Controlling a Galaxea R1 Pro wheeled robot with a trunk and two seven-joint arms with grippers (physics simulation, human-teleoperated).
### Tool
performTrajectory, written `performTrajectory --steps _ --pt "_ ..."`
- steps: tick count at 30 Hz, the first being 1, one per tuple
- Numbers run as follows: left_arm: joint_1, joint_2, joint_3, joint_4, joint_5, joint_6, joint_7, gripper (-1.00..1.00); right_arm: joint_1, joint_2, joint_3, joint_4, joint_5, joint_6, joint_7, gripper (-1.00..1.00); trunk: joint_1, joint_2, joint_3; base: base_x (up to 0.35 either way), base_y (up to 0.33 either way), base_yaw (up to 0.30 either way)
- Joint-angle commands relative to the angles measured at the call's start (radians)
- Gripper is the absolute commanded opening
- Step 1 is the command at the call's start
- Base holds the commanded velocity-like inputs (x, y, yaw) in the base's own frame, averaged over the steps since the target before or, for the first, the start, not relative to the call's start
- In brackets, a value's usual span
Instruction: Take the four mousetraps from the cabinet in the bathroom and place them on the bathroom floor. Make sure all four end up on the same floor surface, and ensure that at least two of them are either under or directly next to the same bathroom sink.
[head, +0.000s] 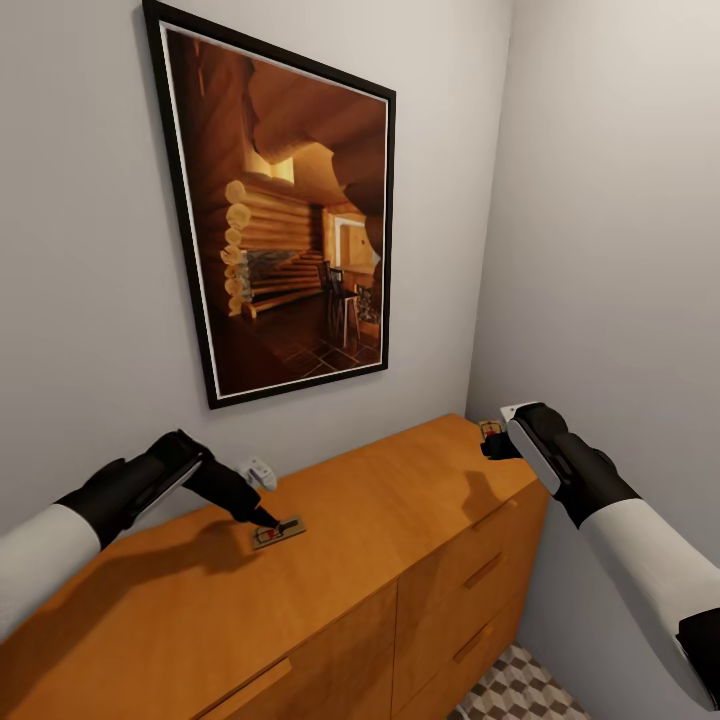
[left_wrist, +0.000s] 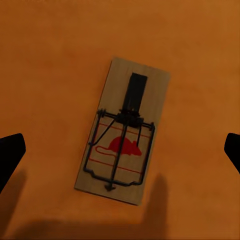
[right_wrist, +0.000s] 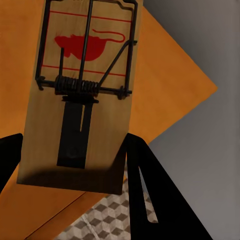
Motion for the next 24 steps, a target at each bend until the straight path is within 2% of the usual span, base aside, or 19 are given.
performTrajectory --steps 1,6,13,24 --pt "-0.002 -0.005 -0.003 0.002 -0.003 0.005 0.002 1.0 -0.001 -0.001 0.004 -0.001 -0.013 0.002 -0.01 -1.0 0.0 -0.001 -0.001 0.0 0.0 0.0" --pt "-0.002 -0.033 -0.003 0.035 -0.041 0.004 0.001 1.0 -0.001 -0.001 0.004 -0.001 -0.013 0.002 -0.01 -1.0 0.0 -0.001 -0.001 0.0 0.0 0.0" --pt "-0.002 -0.07 0.003 0.102 -0.064 0.001 0.001 1.0 -0.001 -0.002 0.004 0.0 -0.013 0.002 -0.01 -1.0 0.0 -0.001 -0.001 0.0 0.0 0.0" --pt "-0.002 -0.081 0.007 0.121 -0.07 0.0 0.001 1.0 -0.001 -0.01 0.005 0.002 -0.013 0.002 -0.01 -1.0 0.0 -0.001 -0.001 0.0 0.0 0.0"
